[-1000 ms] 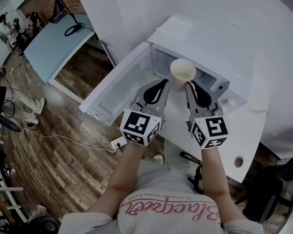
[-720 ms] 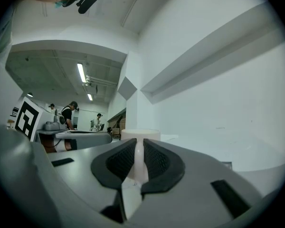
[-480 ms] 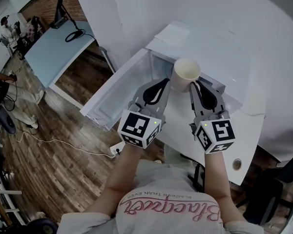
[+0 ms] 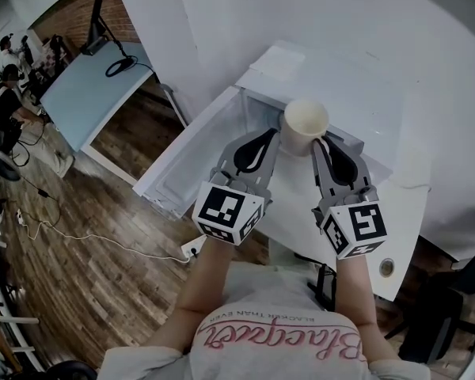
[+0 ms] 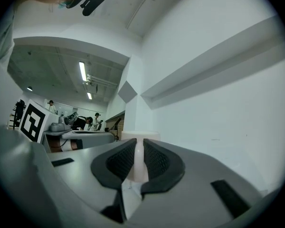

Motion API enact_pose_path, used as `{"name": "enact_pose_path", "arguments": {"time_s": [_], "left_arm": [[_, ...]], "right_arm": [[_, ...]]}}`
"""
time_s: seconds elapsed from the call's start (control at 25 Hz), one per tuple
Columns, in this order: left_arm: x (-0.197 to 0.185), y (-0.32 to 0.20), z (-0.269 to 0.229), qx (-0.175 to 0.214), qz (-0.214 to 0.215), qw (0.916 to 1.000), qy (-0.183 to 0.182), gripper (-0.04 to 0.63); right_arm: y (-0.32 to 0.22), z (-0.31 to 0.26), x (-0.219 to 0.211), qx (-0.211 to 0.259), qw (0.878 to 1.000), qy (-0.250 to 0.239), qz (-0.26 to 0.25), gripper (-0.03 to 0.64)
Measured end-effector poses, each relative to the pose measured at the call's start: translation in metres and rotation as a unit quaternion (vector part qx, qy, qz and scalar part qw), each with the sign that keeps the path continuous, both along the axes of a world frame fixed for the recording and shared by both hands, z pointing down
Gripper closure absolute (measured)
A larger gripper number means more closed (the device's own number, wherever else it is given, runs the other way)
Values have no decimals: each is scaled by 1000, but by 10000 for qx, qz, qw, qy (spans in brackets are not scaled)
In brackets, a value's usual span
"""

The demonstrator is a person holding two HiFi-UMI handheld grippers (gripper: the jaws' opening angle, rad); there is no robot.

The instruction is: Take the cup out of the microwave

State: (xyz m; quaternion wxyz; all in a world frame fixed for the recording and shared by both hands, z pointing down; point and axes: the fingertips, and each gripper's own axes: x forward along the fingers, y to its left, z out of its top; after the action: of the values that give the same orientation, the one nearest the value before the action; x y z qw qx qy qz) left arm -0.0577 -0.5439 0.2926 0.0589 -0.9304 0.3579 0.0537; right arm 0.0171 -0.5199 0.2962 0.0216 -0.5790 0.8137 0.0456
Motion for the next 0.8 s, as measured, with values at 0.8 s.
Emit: {"name": "enact_pose_path", "arguments": {"time_s": [0.8], "left_arm": [[-4,2,-3,23,175,9998,125,592]], "right_arm": [[12,-12,-2,131,9998,110,144,563]]}}
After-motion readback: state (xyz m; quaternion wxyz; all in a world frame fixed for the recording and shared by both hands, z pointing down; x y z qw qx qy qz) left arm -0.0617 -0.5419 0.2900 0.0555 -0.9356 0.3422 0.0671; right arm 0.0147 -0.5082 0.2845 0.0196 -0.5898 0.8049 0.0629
